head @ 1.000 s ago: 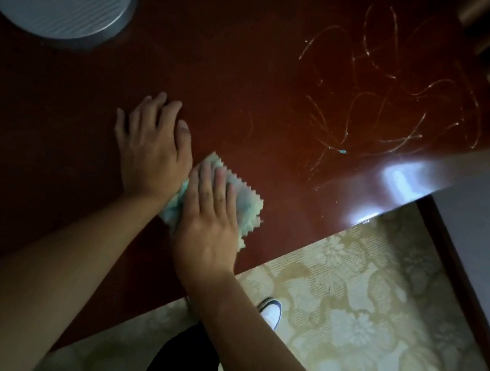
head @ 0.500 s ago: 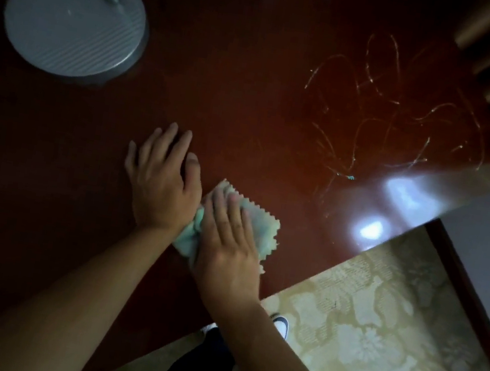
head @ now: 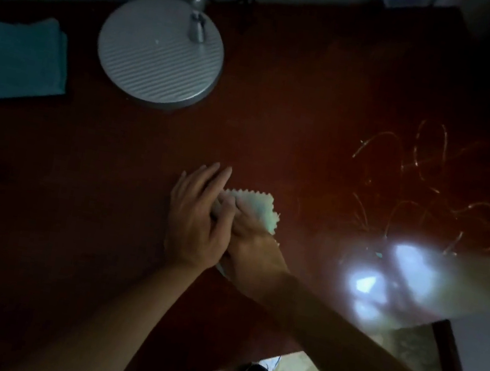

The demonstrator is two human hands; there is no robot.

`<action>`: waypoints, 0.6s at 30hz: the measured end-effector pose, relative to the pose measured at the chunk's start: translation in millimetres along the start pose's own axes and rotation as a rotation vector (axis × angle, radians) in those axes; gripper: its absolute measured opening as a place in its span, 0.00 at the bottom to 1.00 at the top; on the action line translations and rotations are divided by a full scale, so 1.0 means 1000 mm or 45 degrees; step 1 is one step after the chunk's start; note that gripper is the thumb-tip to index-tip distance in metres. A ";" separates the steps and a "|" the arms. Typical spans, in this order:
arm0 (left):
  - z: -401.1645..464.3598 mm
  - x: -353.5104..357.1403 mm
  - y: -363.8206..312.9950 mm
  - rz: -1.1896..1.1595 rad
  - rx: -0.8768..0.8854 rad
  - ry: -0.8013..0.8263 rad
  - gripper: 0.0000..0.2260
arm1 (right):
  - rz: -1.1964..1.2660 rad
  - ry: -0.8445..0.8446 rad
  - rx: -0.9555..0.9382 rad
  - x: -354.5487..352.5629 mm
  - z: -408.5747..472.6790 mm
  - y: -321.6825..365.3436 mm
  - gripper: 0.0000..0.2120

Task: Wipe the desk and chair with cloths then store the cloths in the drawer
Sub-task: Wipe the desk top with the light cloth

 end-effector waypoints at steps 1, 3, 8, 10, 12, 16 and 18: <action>0.001 -0.001 0.001 0.000 -0.007 -0.016 0.24 | -0.041 0.049 -0.118 -0.003 -0.004 -0.005 0.23; 0.004 0.002 -0.001 0.018 0.013 -0.050 0.23 | -0.089 0.092 -0.205 -0.018 0.012 -0.038 0.22; 0.004 0.007 0.000 0.226 0.058 -0.005 0.22 | -0.082 -0.030 0.082 -0.071 0.138 -0.163 0.22; 0.003 0.011 -0.003 0.345 0.067 0.064 0.22 | -0.025 -0.040 0.115 -0.070 0.143 -0.167 0.22; 0.004 0.012 -0.003 0.461 0.060 0.107 0.22 | 0.036 0.009 -0.033 -0.059 0.103 -0.136 0.23; 0.005 0.014 -0.005 0.578 0.069 0.141 0.23 | 0.063 0.246 -0.488 -0.059 0.022 -0.112 0.21; 0.007 0.014 -0.007 0.579 0.053 0.127 0.22 | -0.031 0.214 -0.500 -0.066 0.065 -0.146 0.21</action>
Point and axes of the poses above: each hand's wrist, its own z-axis towards the middle knuckle, its own x-axis out of the palm, y = z × x, the point moved 4 cm from there along z, towards the middle knuckle, and after that the axes turned 2 degrees about y, right-handed, at the moved point
